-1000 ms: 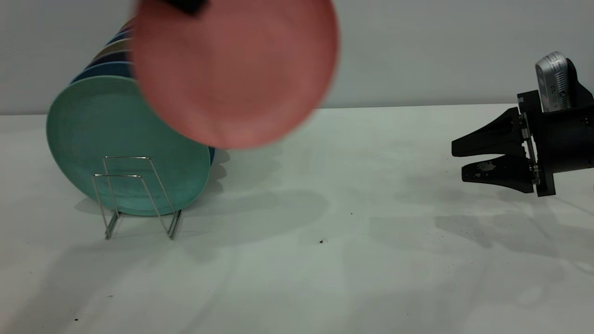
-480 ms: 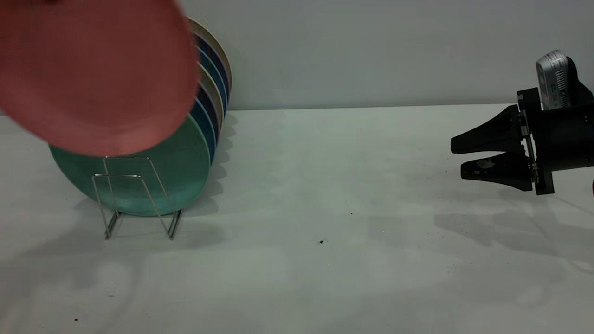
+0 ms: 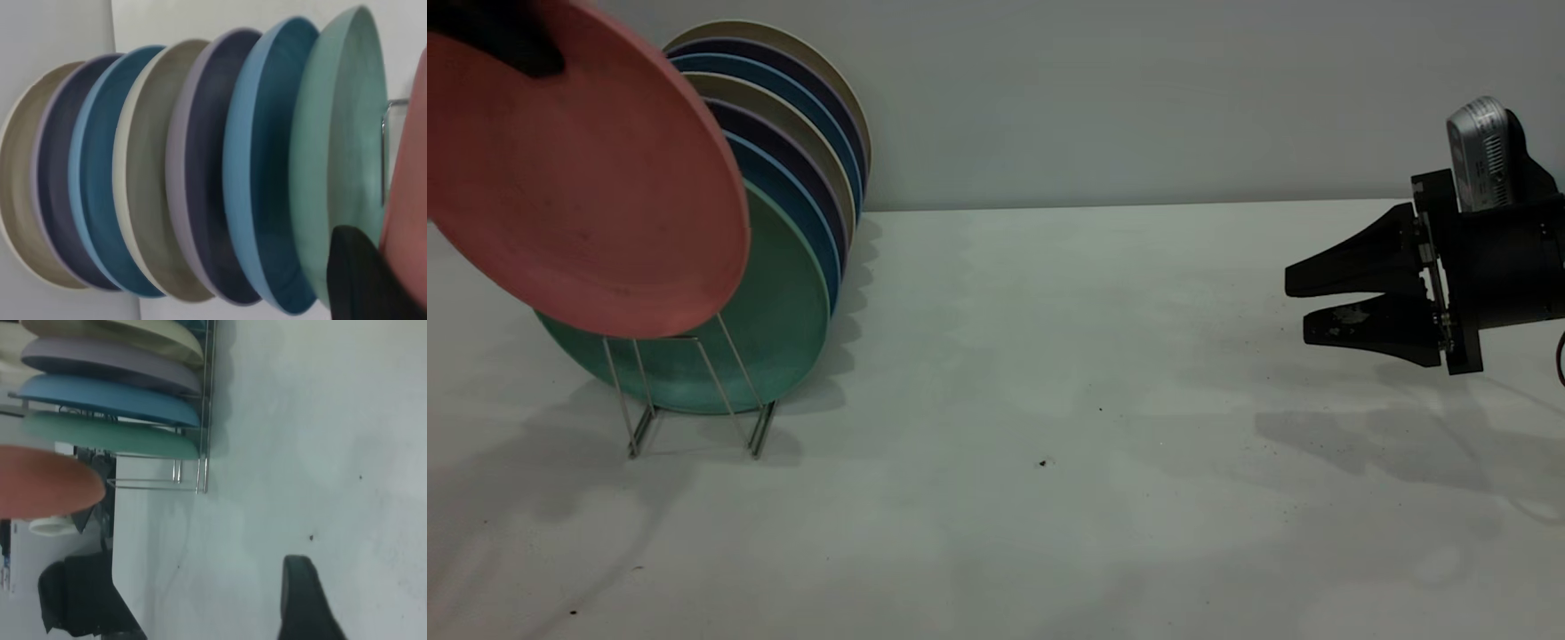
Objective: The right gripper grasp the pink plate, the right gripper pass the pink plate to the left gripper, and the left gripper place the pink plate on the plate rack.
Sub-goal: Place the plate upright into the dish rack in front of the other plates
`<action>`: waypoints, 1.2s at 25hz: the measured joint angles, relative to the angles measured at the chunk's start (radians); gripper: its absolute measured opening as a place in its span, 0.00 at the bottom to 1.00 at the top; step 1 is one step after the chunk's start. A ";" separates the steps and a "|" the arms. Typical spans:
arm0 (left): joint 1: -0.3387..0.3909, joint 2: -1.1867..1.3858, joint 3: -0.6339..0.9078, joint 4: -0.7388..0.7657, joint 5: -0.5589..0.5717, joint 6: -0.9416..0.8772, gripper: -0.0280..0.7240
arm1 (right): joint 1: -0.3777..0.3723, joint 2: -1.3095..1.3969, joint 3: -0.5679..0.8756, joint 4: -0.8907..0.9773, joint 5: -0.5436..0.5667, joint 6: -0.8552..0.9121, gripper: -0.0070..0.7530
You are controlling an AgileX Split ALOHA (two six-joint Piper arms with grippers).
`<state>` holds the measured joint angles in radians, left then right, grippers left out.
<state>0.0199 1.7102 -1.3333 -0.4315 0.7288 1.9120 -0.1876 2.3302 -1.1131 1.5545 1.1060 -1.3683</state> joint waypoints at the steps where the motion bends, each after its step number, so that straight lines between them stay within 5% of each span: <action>1: 0.000 0.002 0.000 0.000 -0.009 0.010 0.18 | 0.000 0.000 0.000 -0.004 0.000 0.000 0.60; 30: 0.000 0.055 0.000 -0.050 -0.035 0.034 0.18 | 0.000 0.000 0.000 -0.012 -0.009 -0.001 0.59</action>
<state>0.0199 1.7651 -1.3333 -0.4812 0.6939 1.9461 -0.1876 2.3302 -1.1131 1.5422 1.0973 -1.3695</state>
